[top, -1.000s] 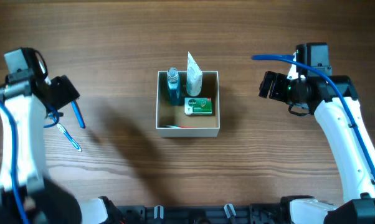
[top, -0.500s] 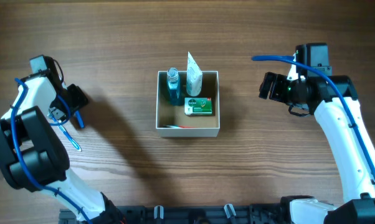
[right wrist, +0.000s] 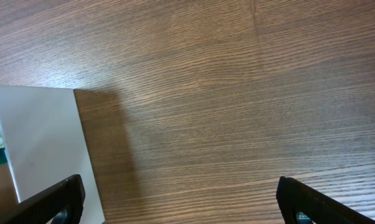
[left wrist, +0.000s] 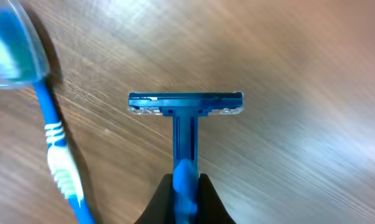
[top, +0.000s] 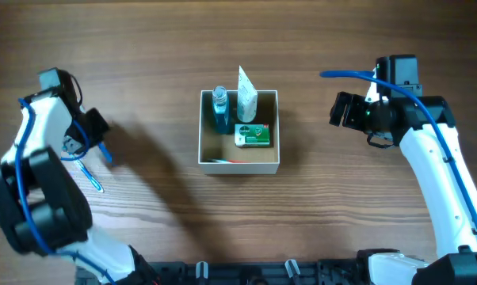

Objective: Pack container
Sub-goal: 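Drop the razor into the box with the left gripper, then grasp the blue toothbrush with the left gripper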

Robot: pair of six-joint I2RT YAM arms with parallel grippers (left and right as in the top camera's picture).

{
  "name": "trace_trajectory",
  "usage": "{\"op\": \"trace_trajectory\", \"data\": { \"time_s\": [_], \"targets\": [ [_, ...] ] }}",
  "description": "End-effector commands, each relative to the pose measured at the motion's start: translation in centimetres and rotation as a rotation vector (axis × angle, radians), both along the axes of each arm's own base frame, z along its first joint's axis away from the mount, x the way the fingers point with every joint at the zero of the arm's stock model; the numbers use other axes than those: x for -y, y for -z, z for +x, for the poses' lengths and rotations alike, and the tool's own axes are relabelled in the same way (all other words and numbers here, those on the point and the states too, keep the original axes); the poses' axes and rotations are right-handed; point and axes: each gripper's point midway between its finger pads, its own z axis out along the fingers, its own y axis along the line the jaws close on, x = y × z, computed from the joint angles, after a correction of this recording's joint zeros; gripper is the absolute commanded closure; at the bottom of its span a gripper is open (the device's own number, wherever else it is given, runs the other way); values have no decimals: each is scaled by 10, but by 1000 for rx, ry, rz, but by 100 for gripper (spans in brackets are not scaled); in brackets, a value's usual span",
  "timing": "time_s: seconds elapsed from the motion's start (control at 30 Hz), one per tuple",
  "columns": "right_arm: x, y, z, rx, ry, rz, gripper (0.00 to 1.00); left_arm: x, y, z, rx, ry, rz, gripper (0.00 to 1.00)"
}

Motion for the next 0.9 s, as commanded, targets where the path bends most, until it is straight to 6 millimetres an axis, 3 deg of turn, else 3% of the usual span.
{"op": "trace_trajectory", "data": {
  "time_s": [0.0, 0.07, 0.17, 0.27, 0.33, 0.43, 0.53, 0.63, 0.7, 0.73, 0.77, 0.87],
  "targets": [
    [-1, 5, -2, -14, -12, 6, 0, 70, -118, 38, 366, 398, -8, 96],
    [-1, 4, -1, -9, -11, 7, 0, 143, -171, 32, 549, 790, -38, 94],
    [-1, 4, 0, -8, -12, 7, 0, 233, -207, 4, 668, 1208, -10, 96],
    [-1, 4, 0, -8, -12, 6, 0, 305, -204, -30, 671, 1462, -72, 96],
    [-1, 4, 0, -8, -11, 7, 0, 345, -184, -50, 615, 1588, -131, 96],
    [-1, 4, 0, -8, -11, 7, 0, 367, -146, -53, 500, 1646, -145, 96],
    [-1, 4, 0, -9, -11, 6, 0, 364, -104, -43, 370, 1636, -126, 96],
    [-1, 4, 0, -8, -12, 6, 0, 348, -80, -21, 304, 1599, 7, 96],
    [-1, 4, 0, -8, -12, 6, 0, 346, -81, -12, 318, 1588, 53, 91],
    [-1, 4, 0, -8, -12, 6, 0, 343, -86, -8, 333, 1580, 86, 72],
    [-1, 4, 0, -9, -12, 6, 0, 340, -92, -5, 345, 1572, 116, 37],
    [-1, 4, 0, -8, -14, 5, 0, 326, -131, 0, 436, 1445, 184, 10]
  ]
}}
